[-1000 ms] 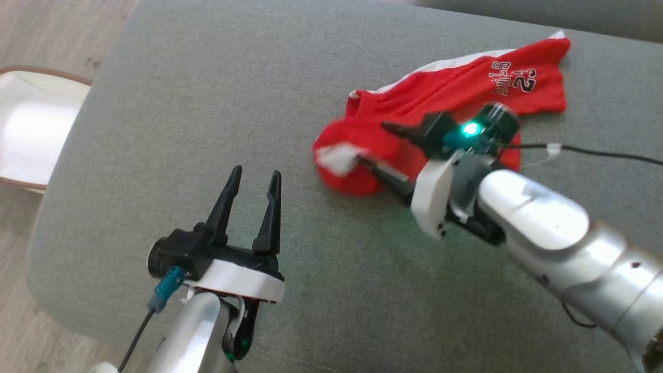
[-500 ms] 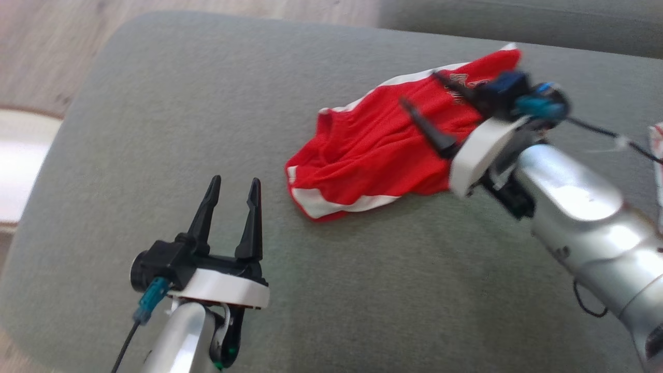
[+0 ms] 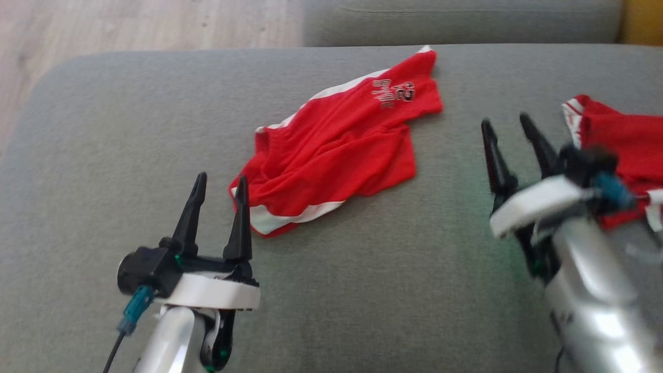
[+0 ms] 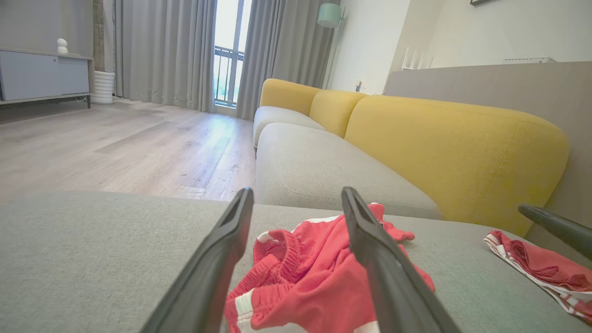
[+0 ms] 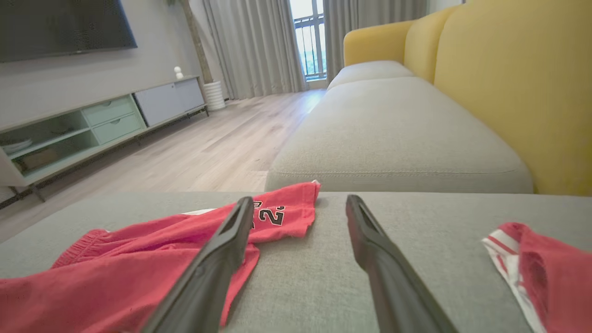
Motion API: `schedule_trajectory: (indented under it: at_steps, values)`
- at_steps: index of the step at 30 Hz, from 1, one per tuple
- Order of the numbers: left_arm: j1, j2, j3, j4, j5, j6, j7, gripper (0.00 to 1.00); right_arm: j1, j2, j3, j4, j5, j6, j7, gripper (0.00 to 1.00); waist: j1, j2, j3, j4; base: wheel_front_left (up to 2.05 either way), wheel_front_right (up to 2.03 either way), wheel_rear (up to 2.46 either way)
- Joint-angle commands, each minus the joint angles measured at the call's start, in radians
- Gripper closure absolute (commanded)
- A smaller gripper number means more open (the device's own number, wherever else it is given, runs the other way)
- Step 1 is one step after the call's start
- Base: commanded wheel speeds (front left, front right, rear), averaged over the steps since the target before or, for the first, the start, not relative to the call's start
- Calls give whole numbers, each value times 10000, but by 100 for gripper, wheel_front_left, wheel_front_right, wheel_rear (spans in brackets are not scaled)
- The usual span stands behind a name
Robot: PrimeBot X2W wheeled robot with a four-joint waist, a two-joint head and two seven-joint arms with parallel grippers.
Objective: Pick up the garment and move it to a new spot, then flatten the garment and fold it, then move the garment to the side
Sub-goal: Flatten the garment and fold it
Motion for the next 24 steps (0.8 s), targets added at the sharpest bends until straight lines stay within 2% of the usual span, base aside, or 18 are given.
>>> schedule_trajectory:
  at_steps: [1, 5, 10, 17, 24]
  values:
    - [-145, 74, 383, -376, 85, -26, -80, 0, 357, 328, -209, -635, -417, -7, -129, 0, 1, 0, 0, -198, 0, 0, 0]
    - [-50, 74, 509, -375, 134, -72, -80, 0, 2084, 1133, -1510, -2023, -1530, -7, -131, 0, 1, 0, -4, -444, 0, 0, 0]
    - [-22, 74, 513, -302, 161, -129, -80, 0, 3156, 1400, -1890, -3003, -2030, -7, -49, 0, 1, 0, 23, -577, 0, 0, 0]
    - [-279, 74, 263, -321, 68, -181, -80, 0, 3321, 1417, -1835, -3744, -1882, -7, 341, 0, 1, 0, 290, -361, 0, 0, 0]
    - [-505, 74, 11, -237, 81, -209, -80, 0, 2842, 1418, -1658, -3514, -2081, -7, 1130, 0, 1, 0, 783, 210, 0, 0, 0]
